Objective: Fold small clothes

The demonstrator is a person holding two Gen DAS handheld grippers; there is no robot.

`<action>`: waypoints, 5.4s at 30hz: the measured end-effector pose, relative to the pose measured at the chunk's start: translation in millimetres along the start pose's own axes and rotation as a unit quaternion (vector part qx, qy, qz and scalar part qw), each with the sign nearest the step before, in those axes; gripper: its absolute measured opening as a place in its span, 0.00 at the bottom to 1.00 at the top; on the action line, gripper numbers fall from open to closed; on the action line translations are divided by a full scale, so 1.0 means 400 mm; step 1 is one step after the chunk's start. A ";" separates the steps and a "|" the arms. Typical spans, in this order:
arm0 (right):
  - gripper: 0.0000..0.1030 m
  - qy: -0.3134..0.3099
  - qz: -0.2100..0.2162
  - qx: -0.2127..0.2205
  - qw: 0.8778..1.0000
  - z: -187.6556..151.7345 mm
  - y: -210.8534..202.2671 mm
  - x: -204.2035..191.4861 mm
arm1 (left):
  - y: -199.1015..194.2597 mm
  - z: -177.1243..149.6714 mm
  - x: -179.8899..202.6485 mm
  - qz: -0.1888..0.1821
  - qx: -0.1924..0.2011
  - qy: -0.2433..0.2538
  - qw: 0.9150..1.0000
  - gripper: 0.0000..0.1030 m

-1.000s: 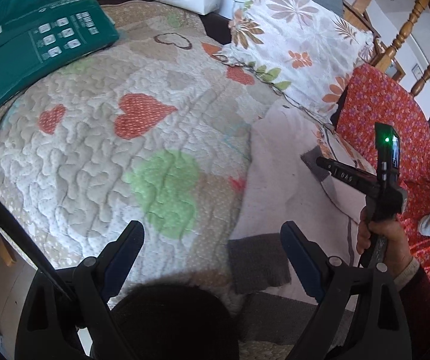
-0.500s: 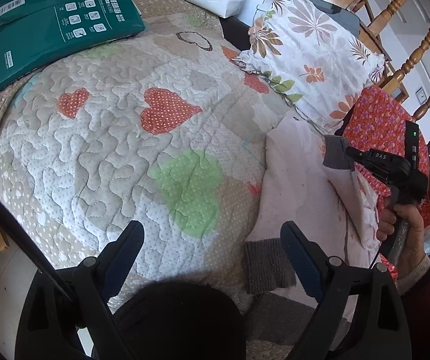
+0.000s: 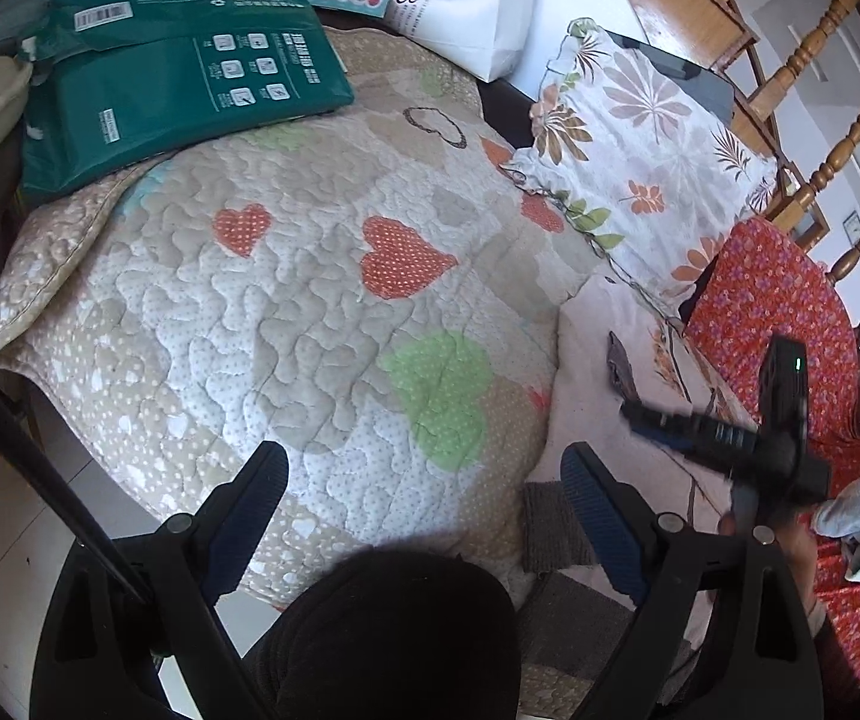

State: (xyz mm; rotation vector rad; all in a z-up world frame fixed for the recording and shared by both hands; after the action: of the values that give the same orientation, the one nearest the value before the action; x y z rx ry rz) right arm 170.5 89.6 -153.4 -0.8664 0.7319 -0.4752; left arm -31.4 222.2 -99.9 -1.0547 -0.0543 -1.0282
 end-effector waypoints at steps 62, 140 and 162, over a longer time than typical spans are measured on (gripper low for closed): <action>0.39 0.113 -0.332 0.113 0.930 -0.014 -0.432 0.735 | 0.167 -0.108 0.346 -0.002 -0.071 0.144 0.987 0.89; 0.76 0.225 -0.322 0.149 0.907 -0.530 -0.770 0.621 | 0.267 0.064 0.617 -0.057 -0.045 0.176 0.982 0.92; 0.76 0.227 -0.324 0.097 0.913 0.077 -0.449 1.028 | 0.479 0.041 0.533 0.001 -0.114 0.183 0.977 0.92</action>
State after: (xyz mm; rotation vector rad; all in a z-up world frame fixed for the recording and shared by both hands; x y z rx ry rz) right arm 451.4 -261.7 -149.6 -0.8065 0.7906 -1.3568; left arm 232.2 110.1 -119.3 -1.0536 0.3712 -1.2333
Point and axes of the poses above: each gripper's, at about its wrist camera, not at the fingertips, and y roughly the way its jaws point, x to its right, z to its top, the point moved 10 cm from there along y, roughly the way its jaws point, and after that the axes turned 2 degrees about y, right-handed, at the moved point
